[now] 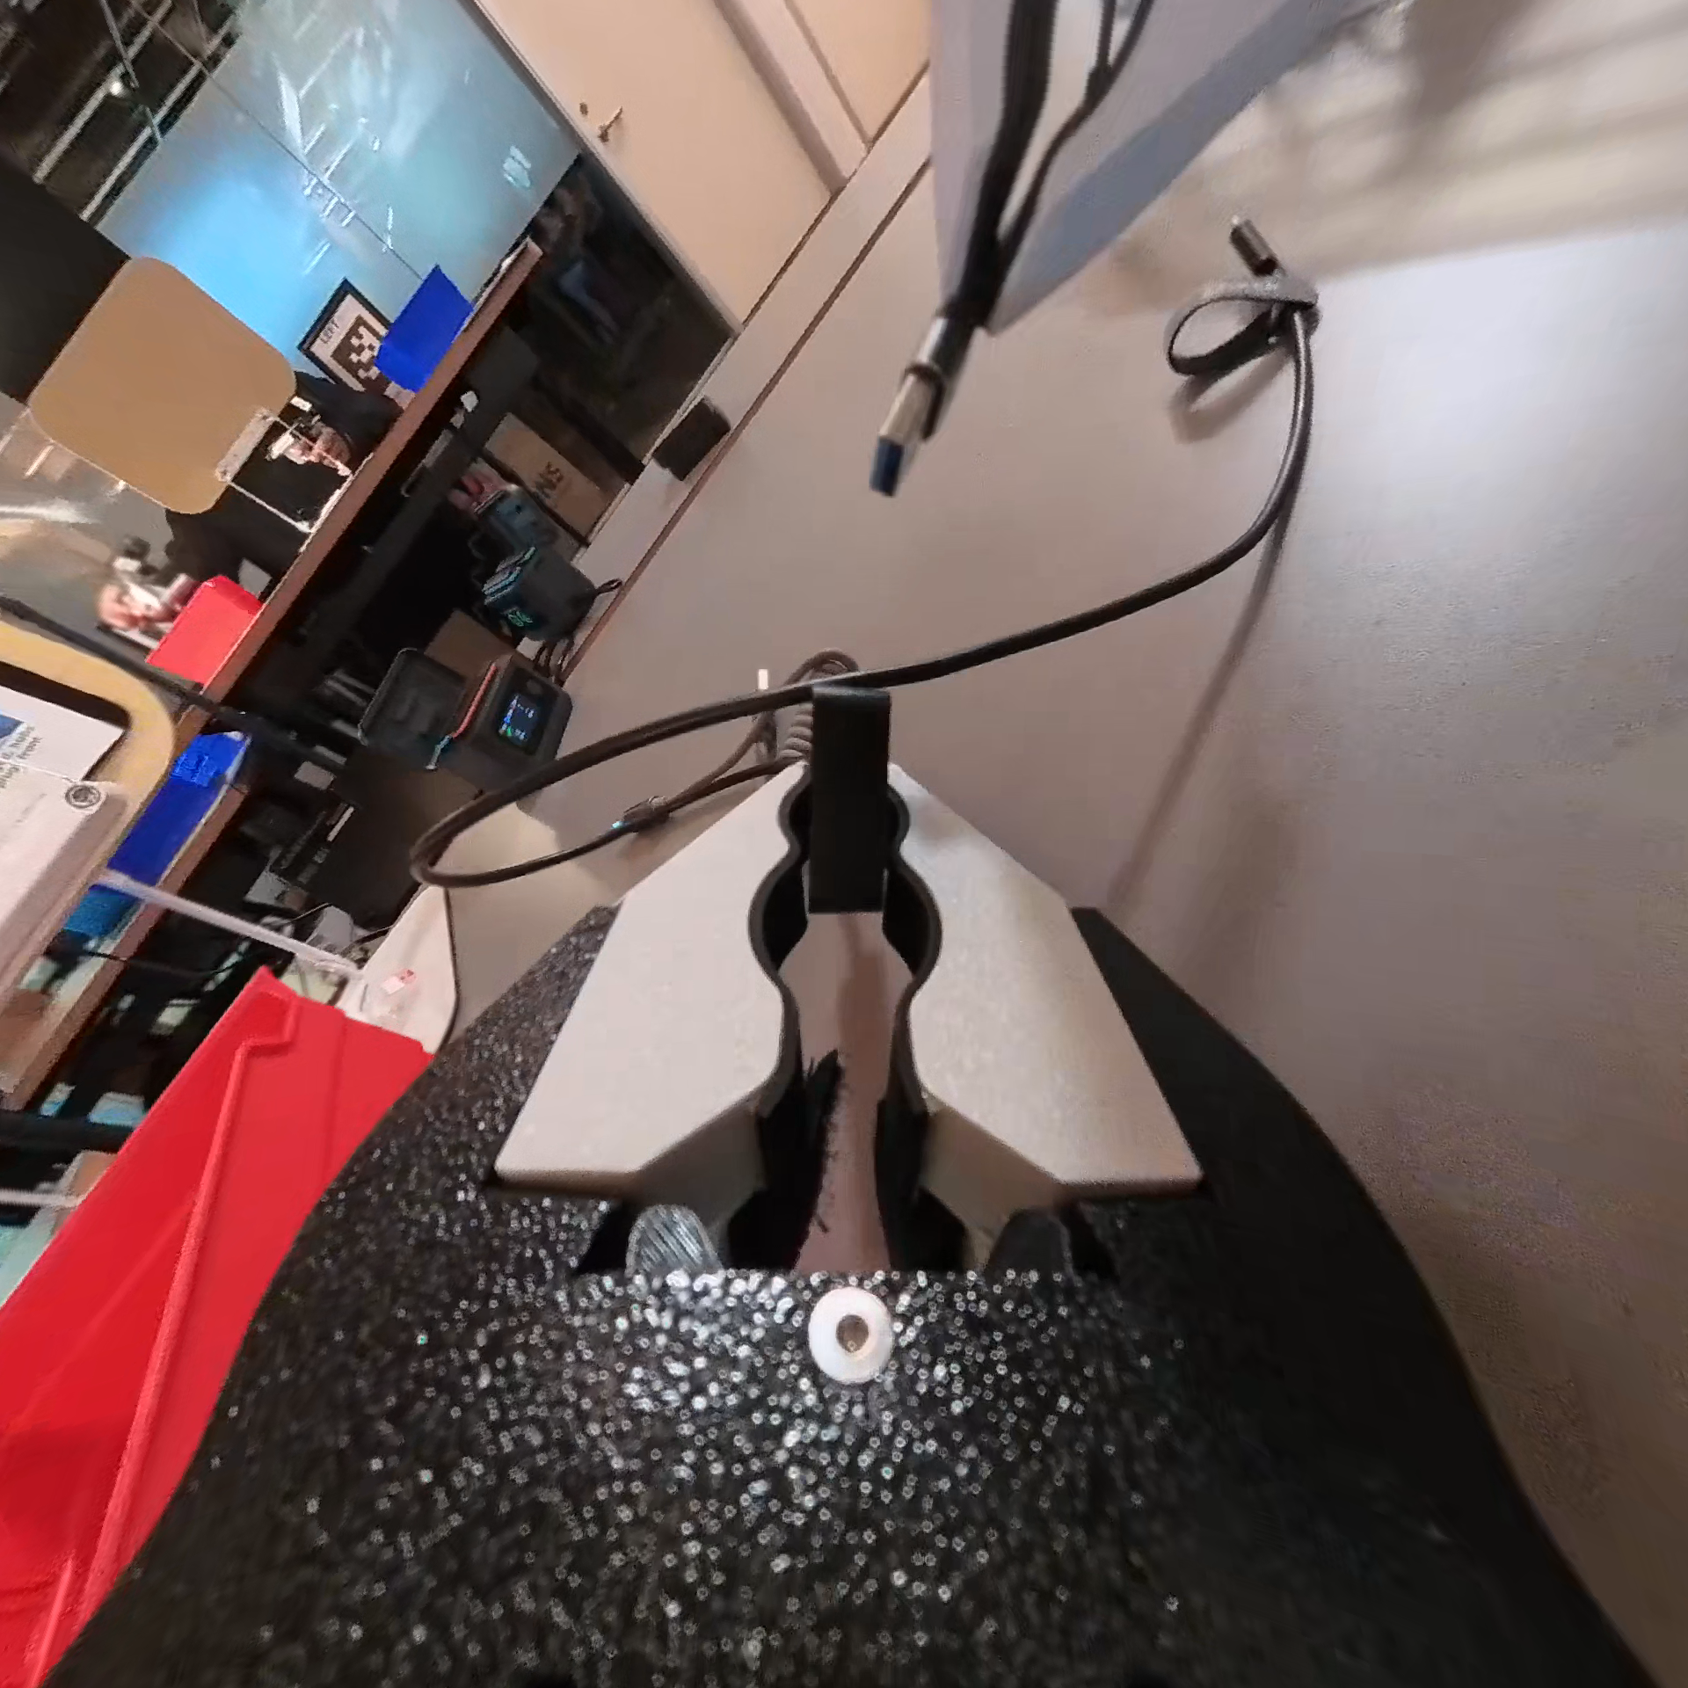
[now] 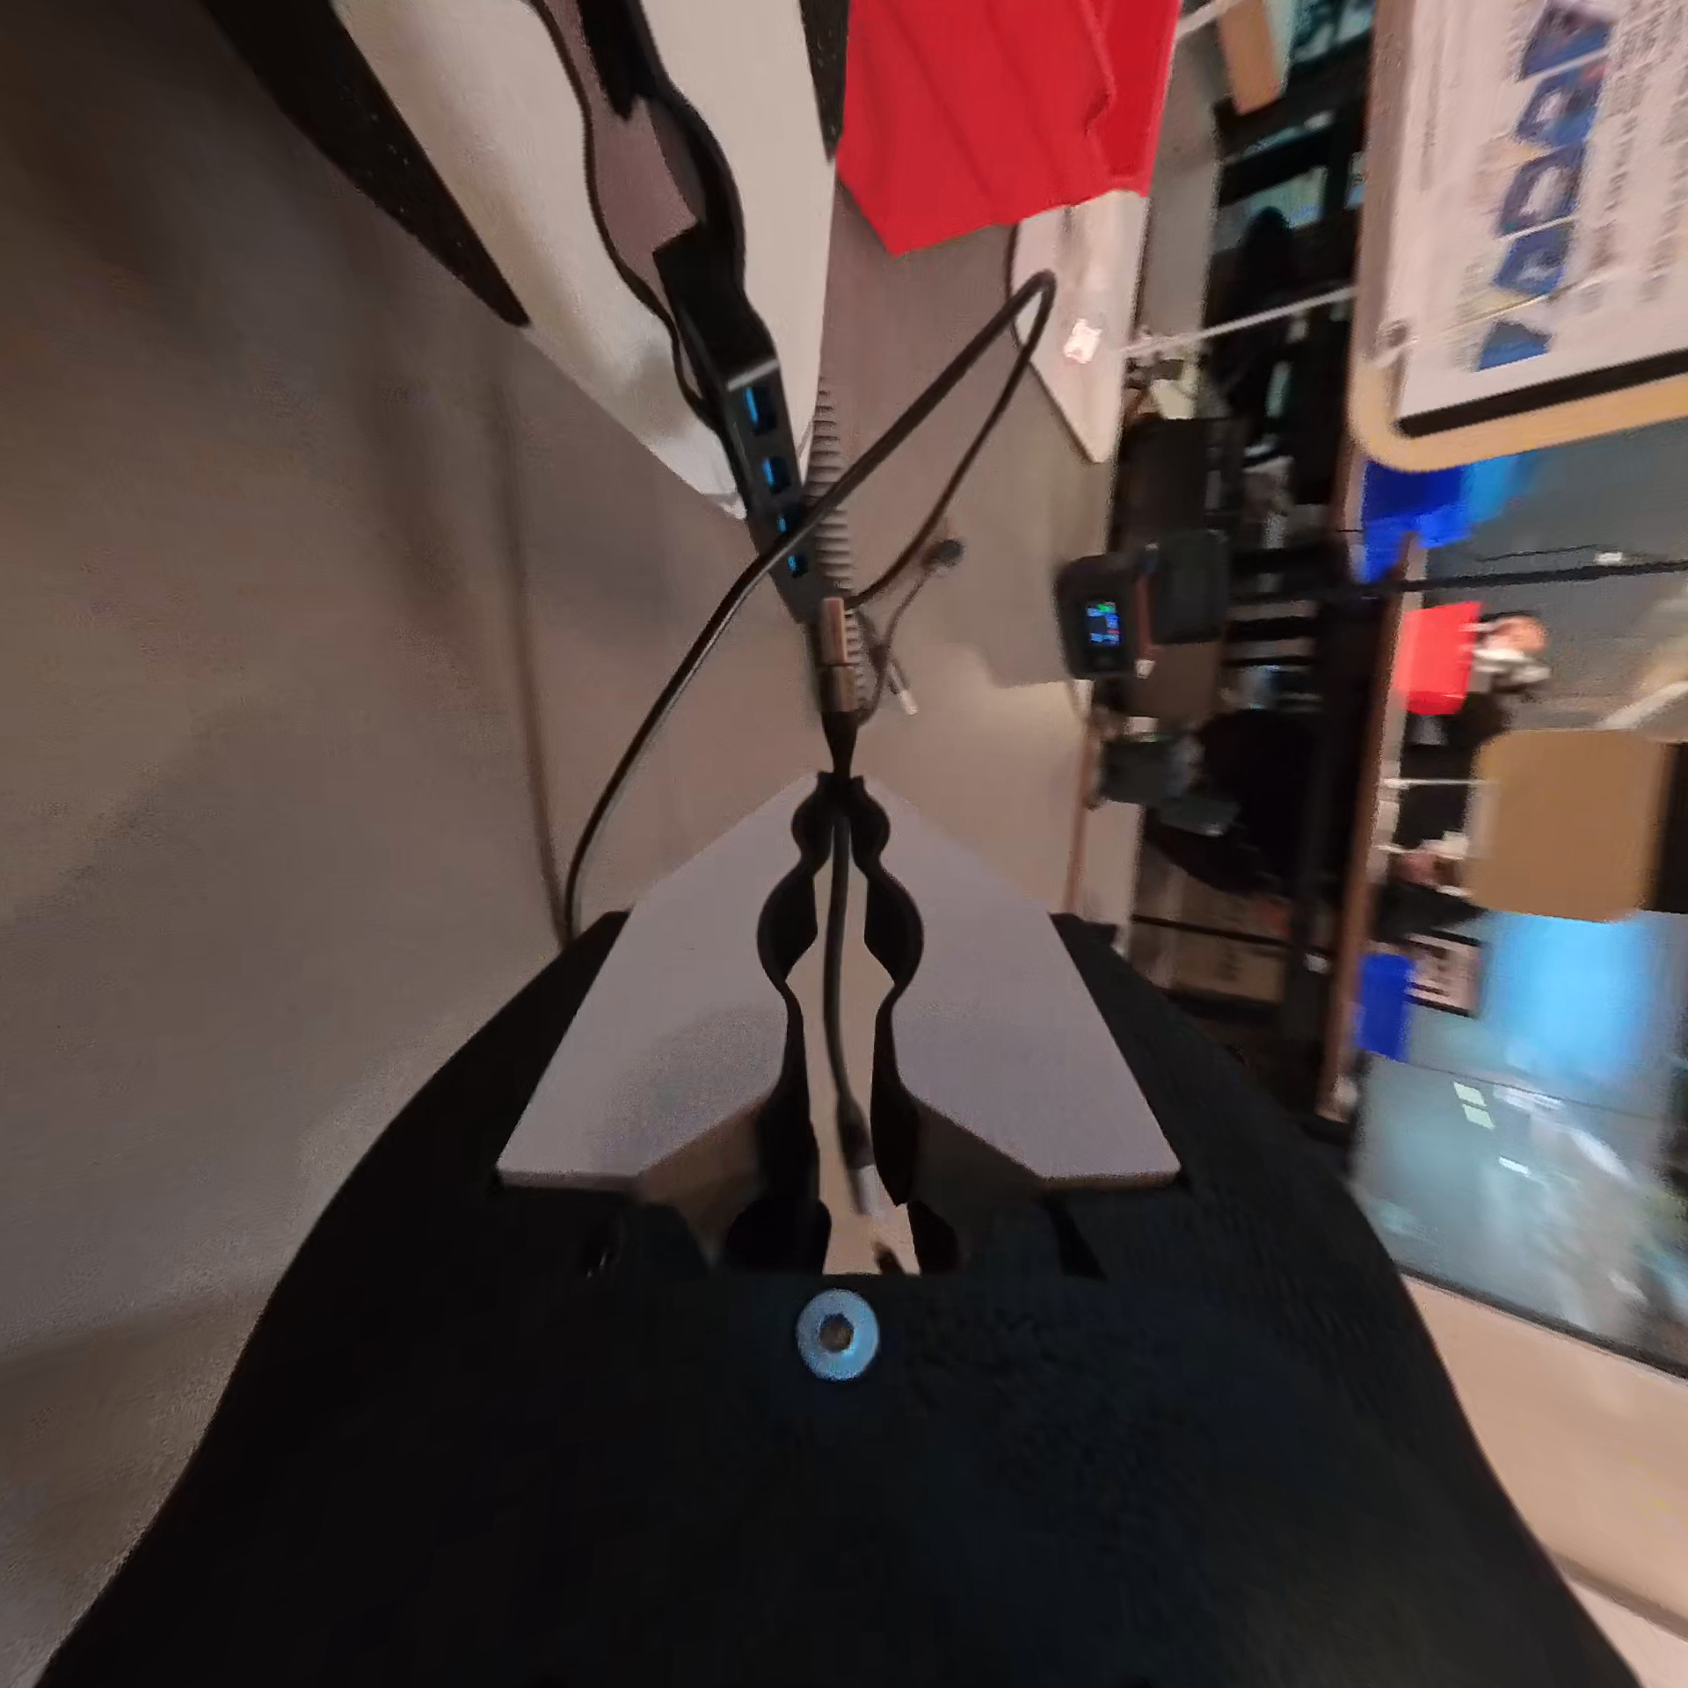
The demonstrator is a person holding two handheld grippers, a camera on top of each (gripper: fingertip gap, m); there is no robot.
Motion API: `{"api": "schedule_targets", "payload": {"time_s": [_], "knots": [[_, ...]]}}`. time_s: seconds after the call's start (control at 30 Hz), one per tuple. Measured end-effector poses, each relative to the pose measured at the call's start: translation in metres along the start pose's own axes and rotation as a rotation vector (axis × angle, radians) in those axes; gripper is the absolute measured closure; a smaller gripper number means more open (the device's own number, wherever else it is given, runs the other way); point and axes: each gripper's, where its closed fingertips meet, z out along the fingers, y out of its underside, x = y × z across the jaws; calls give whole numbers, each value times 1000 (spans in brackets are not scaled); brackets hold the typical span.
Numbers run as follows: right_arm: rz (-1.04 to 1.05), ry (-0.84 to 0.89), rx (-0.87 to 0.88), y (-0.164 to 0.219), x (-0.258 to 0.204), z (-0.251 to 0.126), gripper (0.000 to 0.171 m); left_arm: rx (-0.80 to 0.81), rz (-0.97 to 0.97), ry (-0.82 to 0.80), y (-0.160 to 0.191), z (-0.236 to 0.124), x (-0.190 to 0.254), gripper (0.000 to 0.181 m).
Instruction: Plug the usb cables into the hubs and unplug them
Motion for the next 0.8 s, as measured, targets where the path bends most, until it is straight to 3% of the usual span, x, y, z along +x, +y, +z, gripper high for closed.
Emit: {"api": "schedule_targets", "payload": {"time_s": [0.03, 0.33, 0.8], "knots": [[-44, 35, -27, -3, 1, -1, 171, -7, 9, -7, -1, 0, 0, 172], [-255, 120, -183, -15, -4, 10, 171, -52, 110, -63, -4, 3, 5, 172], [-247, 77, -161, -12, -10, 25, 171, -60, 148, -60, -4, 4, 6, 172]]}}
